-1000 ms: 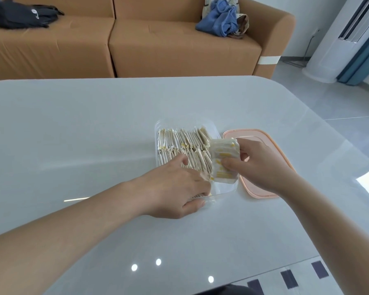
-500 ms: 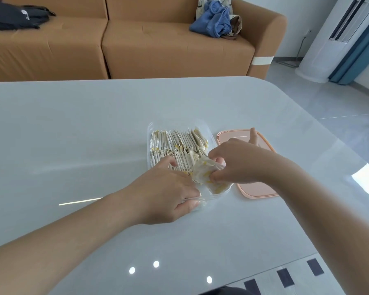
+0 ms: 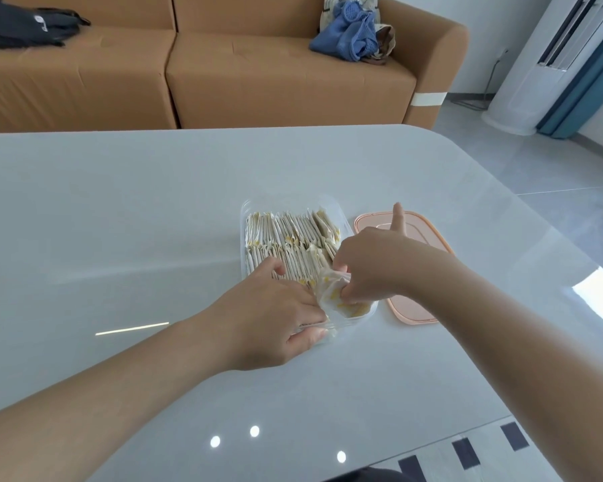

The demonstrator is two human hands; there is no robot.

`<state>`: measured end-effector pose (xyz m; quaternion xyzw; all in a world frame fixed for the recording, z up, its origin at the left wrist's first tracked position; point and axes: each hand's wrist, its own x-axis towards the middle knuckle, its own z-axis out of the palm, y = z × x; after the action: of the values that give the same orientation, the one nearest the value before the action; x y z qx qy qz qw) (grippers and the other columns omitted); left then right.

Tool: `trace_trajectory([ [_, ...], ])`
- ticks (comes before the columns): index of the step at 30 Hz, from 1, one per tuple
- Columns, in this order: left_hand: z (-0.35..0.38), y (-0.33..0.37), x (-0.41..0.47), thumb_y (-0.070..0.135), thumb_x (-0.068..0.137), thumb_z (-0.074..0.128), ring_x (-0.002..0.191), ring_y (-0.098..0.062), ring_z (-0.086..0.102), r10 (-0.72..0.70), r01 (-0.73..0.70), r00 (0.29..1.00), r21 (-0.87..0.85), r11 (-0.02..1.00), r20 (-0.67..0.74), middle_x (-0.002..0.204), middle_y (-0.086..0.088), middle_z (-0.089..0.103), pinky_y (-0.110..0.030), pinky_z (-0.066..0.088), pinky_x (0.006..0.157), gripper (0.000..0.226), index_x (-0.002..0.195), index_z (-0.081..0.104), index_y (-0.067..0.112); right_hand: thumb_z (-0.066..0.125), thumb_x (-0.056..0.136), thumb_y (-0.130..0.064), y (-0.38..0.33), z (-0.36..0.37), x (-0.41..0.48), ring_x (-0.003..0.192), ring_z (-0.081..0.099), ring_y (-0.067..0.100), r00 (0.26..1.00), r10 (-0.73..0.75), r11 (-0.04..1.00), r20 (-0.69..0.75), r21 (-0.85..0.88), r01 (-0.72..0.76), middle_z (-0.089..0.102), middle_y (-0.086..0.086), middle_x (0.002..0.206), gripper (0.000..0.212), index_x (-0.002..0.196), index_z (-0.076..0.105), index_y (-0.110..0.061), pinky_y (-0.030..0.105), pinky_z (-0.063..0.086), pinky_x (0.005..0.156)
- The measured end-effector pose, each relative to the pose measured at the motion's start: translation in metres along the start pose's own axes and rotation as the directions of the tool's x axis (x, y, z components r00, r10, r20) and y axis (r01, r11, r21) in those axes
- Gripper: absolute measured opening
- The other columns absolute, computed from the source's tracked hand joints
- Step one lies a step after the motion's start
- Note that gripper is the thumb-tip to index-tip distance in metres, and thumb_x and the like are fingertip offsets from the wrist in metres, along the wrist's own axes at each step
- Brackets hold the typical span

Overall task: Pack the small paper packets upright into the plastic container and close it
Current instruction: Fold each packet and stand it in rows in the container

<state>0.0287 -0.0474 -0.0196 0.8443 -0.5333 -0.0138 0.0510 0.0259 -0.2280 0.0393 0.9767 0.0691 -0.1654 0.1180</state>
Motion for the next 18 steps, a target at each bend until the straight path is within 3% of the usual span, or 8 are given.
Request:
trace_trajectory([
  [3, 0.004, 0.0, -0.002, 0.049, 0.096, 0.019, 0.098, -0.004, 0.058, 0.008, -0.006, 0.997, 0.03, 1.0, -0.077, 0.099, 0.016, 0.066, -0.035, 0.021, 0.098, 0.051, 0.106, 0.066, 0.031, 0.048, 0.086, -0.034, -0.006, 0.008, -0.002, 0.115, 0.048, 0.028, 0.993, 0.043, 0.999, -0.113, 0.026, -0.04, 0.06, -0.003, 0.089, 0.015, 0.093, 0.06, -0.028, 0.072, -0.01, 0.107],
  [5, 0.006, 0.001, -0.003, 0.047, 0.097, 0.026, 0.089, -0.006, 0.059, 0.019, -0.01, 0.991, 0.067, 0.998, -0.13, 0.094, 0.015, 0.065, -0.037, 0.028, 0.095, 0.046, 0.101, 0.068, 0.03, 0.044, 0.087, -0.036, -0.01, 0.014, -0.005, 0.112, 0.048, 0.029, 0.986, 0.08, 0.995, -0.143, 0.063, -0.072, 0.055, -0.002, 0.082, 0.024, 0.067, 0.037, -0.027, 0.071, -0.007, 0.109],
  [7, 0.005, 0.002, -0.004, 0.045, 0.096, 0.03, 0.083, -0.006, 0.057, 0.028, -0.011, 0.983, 0.098, 0.995, -0.18, 0.095, 0.015, 0.061, -0.039, 0.037, 0.092, 0.042, 0.097, 0.069, 0.031, 0.045, 0.087, -0.033, -0.012, 0.019, -0.005, 0.111, 0.049, 0.029, 0.983, 0.095, 0.994, -0.159, 0.062, -0.086, 0.054, -0.002, 0.078, 0.026, 0.066, 0.035, -0.022, 0.07, -0.005, 0.109],
  [9, 0.0, 0.003, -0.005, 0.046, 0.096, 0.029, 0.081, -0.006, 0.053, 0.03, -0.012, 0.985, 0.107, 0.994, -0.168, 0.095, 0.013, 0.057, -0.04, 0.043, 0.089, 0.043, 0.098, 0.069, 0.031, 0.044, 0.089, -0.037, -0.01, 0.021, -0.004, 0.112, 0.049, 0.029, 0.991, 0.067, 0.997, -0.118, 0.051, -0.061, 0.054, -0.003, 0.079, 0.019, 0.086, 0.055, -0.021, 0.071, -0.006, 0.108],
  [11, -0.004, 0.004, -0.005, 0.049, 0.096, 0.02, 0.087, -0.006, 0.054, 0.014, -0.006, 0.995, 0.086, 0.996, -0.095, 0.1, 0.013, 0.057, -0.039, 0.036, 0.094, 0.05, 0.106, 0.066, 0.031, 0.044, 0.089, -0.043, -0.01, 0.019, -0.005, 0.11, 0.049, 0.028, 0.999, 0.044, 0.998, -0.019, 0.051, -0.043, 0.055, -0.003, 0.078, 0.031, 0.097, 0.062, -0.019, 0.072, -0.008, 0.105],
  [13, -0.004, 0.004, -0.003, 0.052, 0.094, 0.015, 0.093, -0.008, 0.056, -0.019, 0.022, 0.999, 0.071, 0.997, -0.045, 0.102, 0.012, 0.058, -0.038, 0.028, 0.096, 0.056, 0.111, 0.064, 0.029, 0.044, 0.088, -0.046, -0.012, 0.02, -0.001, 0.101, 0.048, 0.027, 0.999, 0.048, 0.996, -0.008, 0.076, -0.047, 0.053, -0.003, 0.075, 0.033, 0.08, 0.057, -0.017, 0.073, -0.009, 0.104],
  [15, -0.003, 0.004, -0.003, 0.051, 0.095, 0.02, 0.091, -0.01, 0.057, -0.028, 0.033, 0.998, 0.082, 0.996, -0.052, 0.098, 0.011, 0.061, -0.037, 0.031, 0.095, 0.053, 0.109, 0.064, 0.026, 0.045, 0.089, -0.046, -0.018, 0.022, 0.0, 0.089, 0.046, 0.026, 0.995, 0.093, 0.992, -0.037, 0.084, -0.089, 0.049, -0.003, 0.071, 0.035, 0.067, 0.044, -0.018, 0.073, -0.008, 0.105],
  [18, -0.002, 0.003, -0.005, 0.051, 0.095, 0.023, 0.097, -0.01, 0.056, -0.028, 0.033, 0.999, 0.098, 0.995, -0.045, 0.102, 0.011, 0.062, -0.036, 0.032, 0.096, 0.05, 0.109, 0.064, 0.025, 0.049, 0.087, -0.037, -0.026, 0.026, 0.003, 0.08, 0.047, 0.025, 0.985, 0.159, 0.985, -0.065, 0.079, -0.154, 0.045, -0.004, 0.068, 0.031, 0.065, 0.039, -0.018, 0.071, -0.005, 0.108],
])
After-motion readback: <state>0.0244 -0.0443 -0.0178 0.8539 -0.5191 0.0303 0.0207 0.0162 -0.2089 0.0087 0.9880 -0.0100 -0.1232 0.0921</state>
